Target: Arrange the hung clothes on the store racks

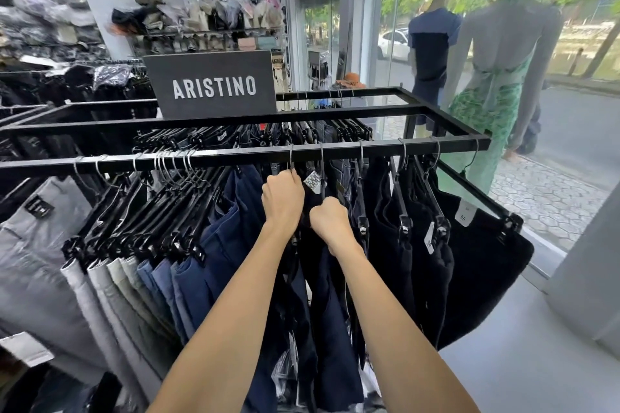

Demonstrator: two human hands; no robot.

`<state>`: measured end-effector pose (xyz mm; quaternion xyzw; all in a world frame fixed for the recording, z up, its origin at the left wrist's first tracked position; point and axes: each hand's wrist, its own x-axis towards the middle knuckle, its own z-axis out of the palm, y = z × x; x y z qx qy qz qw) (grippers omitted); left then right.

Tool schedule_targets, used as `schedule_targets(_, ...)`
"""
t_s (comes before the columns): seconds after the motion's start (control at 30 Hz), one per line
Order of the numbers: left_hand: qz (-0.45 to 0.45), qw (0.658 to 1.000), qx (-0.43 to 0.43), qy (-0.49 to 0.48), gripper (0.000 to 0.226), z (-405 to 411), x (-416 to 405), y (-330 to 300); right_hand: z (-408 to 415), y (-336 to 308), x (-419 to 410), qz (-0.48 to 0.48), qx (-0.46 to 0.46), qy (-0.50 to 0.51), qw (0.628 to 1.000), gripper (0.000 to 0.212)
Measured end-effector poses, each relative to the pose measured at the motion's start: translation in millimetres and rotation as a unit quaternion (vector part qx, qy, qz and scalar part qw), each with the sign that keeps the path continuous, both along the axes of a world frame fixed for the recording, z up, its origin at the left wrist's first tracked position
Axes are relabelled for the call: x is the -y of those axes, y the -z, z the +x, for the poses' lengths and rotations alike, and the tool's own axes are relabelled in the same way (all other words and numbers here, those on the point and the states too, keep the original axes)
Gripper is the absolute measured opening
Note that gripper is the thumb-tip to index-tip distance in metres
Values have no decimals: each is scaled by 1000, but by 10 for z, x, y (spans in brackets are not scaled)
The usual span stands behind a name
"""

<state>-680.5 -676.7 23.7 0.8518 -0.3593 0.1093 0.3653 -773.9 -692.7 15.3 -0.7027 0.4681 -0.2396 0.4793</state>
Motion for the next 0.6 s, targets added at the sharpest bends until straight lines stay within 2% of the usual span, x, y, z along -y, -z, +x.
schedule_targets(0.1, -6, 1000, 9, -4, 41, 24, -6, 9, -47, -7, 31, -8, -18, -1, 1000, 14)
schedule_targets(0.27, -16, 999, 32, -3, 41, 54, -10, -77, -32, 17, 14, -7, -28, -8, 1000, 28)
schedule_targets(0.47, 6, 1000, 2, -12, 40, 85, -92, -22, -42, 27, 18, -14, -30, -8, 999, 21)
schedule_targets(0.6, -4, 1000, -11, -8, 40, 61, -76, -20, -45, 39, 33, -23, -41, -11, 999, 27)
